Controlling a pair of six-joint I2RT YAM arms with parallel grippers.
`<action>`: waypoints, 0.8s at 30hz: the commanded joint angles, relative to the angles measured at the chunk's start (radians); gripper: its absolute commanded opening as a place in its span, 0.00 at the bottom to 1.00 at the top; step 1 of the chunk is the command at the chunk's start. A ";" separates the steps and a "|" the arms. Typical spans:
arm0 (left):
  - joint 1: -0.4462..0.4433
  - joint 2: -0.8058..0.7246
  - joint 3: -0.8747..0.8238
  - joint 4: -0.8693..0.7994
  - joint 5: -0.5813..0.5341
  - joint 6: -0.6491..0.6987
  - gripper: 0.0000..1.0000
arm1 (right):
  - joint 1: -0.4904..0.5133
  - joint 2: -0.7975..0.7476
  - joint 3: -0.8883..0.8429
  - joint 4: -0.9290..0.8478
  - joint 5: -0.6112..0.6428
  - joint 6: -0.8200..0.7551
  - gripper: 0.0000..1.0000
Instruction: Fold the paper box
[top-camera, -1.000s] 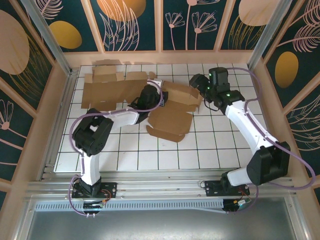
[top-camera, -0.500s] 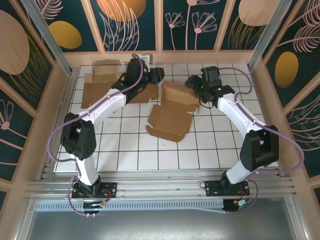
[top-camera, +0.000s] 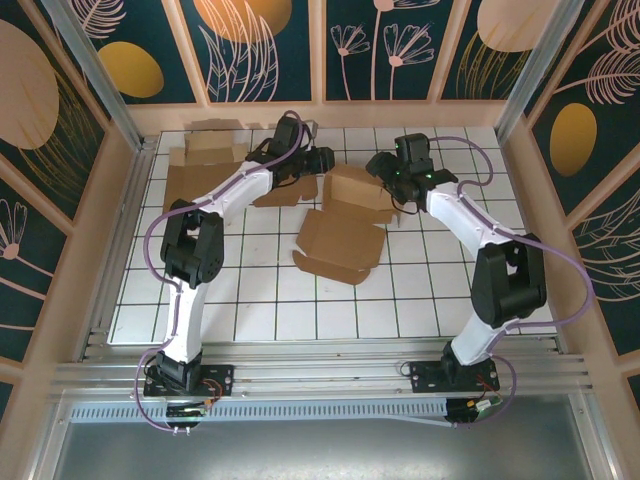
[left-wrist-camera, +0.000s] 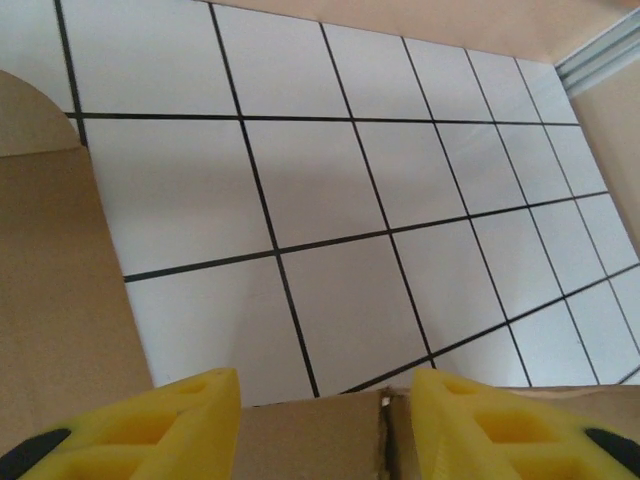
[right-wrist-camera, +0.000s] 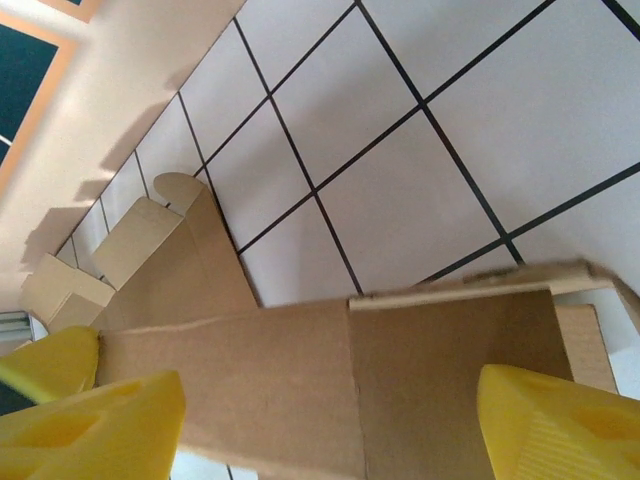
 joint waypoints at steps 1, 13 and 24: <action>-0.003 0.014 0.013 -0.037 0.085 -0.028 0.47 | 0.005 0.023 0.018 0.046 -0.007 0.030 0.74; -0.003 -0.027 -0.087 0.097 0.247 -0.142 0.42 | 0.006 0.040 -0.021 0.133 -0.059 0.062 0.54; -0.003 -0.091 -0.174 0.183 0.288 -0.208 0.41 | 0.006 0.029 -0.022 0.104 -0.029 0.030 0.60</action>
